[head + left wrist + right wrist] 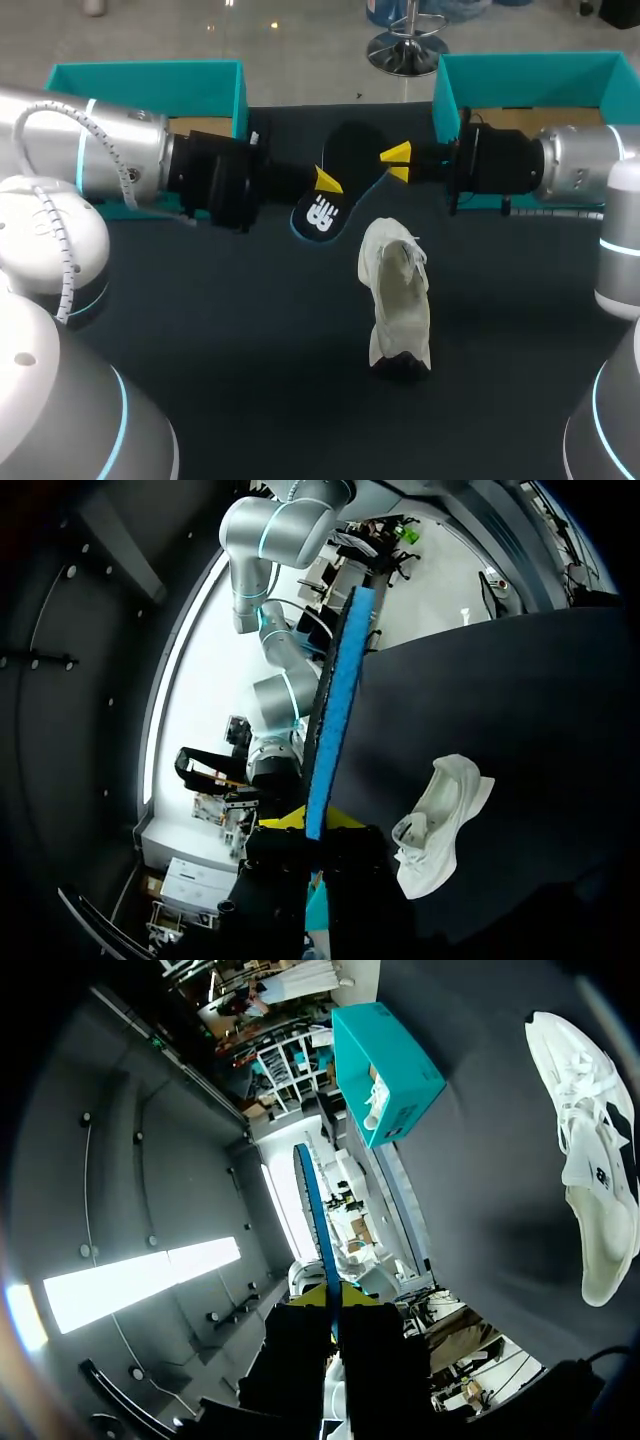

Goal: Take the shoe out of the shoebox, open the shoe tongue, remove and reinsert the insole, then place the shoe into the shoebox

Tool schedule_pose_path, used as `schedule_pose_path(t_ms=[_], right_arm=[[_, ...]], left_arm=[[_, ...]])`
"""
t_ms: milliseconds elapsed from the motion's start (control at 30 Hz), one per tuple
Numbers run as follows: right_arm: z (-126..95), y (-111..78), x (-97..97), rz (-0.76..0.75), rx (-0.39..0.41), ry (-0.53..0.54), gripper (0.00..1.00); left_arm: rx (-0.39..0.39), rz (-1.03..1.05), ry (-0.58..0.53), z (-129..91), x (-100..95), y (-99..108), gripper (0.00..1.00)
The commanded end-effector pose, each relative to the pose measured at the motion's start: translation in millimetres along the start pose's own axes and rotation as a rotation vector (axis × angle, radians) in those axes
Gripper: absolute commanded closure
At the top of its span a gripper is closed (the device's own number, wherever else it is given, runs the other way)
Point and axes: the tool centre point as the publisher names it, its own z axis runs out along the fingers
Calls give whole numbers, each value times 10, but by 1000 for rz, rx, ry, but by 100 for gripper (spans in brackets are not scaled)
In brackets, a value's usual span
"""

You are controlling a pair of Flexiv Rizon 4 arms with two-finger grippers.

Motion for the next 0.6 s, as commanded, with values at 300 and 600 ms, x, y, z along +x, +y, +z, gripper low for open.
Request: schedule_pose_path(t_ms=[300,600], right_arm=[[-43,35,7,0,-1,-2,100],[-43,35,7,0,-1,-2,100]], left_arm=[[-4,3,-9,85,-26,-103,99],[41,28,-42,-253,-209,73,0]])
